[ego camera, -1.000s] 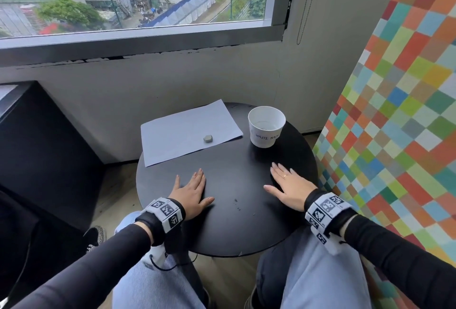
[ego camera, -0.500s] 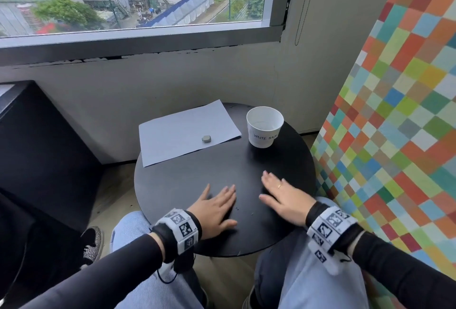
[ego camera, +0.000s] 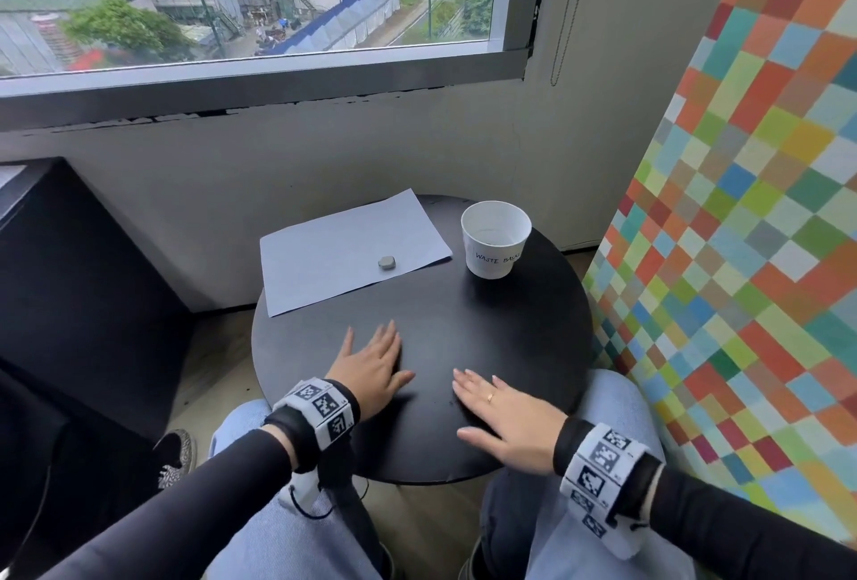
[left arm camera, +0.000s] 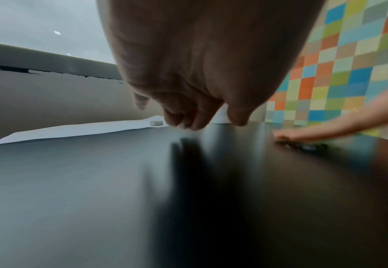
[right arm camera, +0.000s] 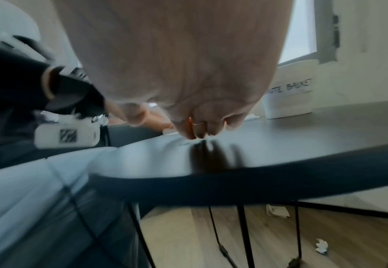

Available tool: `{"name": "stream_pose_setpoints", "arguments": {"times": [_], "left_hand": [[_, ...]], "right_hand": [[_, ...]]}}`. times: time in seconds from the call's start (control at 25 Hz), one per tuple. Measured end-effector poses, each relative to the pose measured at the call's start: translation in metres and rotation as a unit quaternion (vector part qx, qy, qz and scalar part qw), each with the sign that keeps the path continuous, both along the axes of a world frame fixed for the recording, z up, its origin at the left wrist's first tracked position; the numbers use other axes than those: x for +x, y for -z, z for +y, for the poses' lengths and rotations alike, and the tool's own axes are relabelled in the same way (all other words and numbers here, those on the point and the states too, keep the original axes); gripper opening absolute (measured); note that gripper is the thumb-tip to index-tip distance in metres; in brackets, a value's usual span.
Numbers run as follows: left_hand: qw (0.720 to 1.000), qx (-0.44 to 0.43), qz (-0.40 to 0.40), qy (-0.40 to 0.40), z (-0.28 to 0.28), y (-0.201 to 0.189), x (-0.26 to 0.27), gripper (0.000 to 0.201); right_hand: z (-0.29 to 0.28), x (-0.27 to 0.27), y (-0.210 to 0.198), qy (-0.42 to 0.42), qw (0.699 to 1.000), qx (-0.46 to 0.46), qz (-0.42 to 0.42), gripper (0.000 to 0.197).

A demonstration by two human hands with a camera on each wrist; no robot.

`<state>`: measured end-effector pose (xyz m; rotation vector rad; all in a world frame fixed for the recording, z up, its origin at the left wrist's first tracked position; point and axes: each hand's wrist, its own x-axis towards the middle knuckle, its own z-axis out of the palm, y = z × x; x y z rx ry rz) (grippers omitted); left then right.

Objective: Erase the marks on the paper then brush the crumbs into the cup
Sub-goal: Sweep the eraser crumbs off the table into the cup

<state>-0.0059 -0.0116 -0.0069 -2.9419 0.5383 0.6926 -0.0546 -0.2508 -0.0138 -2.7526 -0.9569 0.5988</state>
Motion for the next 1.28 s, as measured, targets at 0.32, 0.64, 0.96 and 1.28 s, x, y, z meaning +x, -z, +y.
{"name": "stream_pose_setpoints", "arguments": {"times": [0.32, 0.64, 0.96, 1.28], "left_hand": [[0.973, -0.070, 0.104, 0.194, -0.022, -0.003, -0.048, 0.109], [0.995, -0.086, 0.038, 0.025, 0.005, -0.016, 0.004, 0.065], [0.973, -0.117, 0.101, 0.172, -0.024, 0.011, -0.045, 0.112], [0.997, -0.056, 0.006, -0.061, 0.014, 0.004, -0.021, 0.102]], "right_hand": [[-0.029, 0.062, 0.012, 0.111, 0.992, -0.057, -0.019, 0.074], [-0.012, 0.030, 0.006, 0.048, 0.998, -0.003, -0.034, 0.083], [-0.021, 0.005, 0.014, 0.031, 0.999, -0.011, -0.005, 0.094], [-0.076, 0.043, 0.010, 0.289, 0.957, -0.003, 0.035, 0.077]]}}
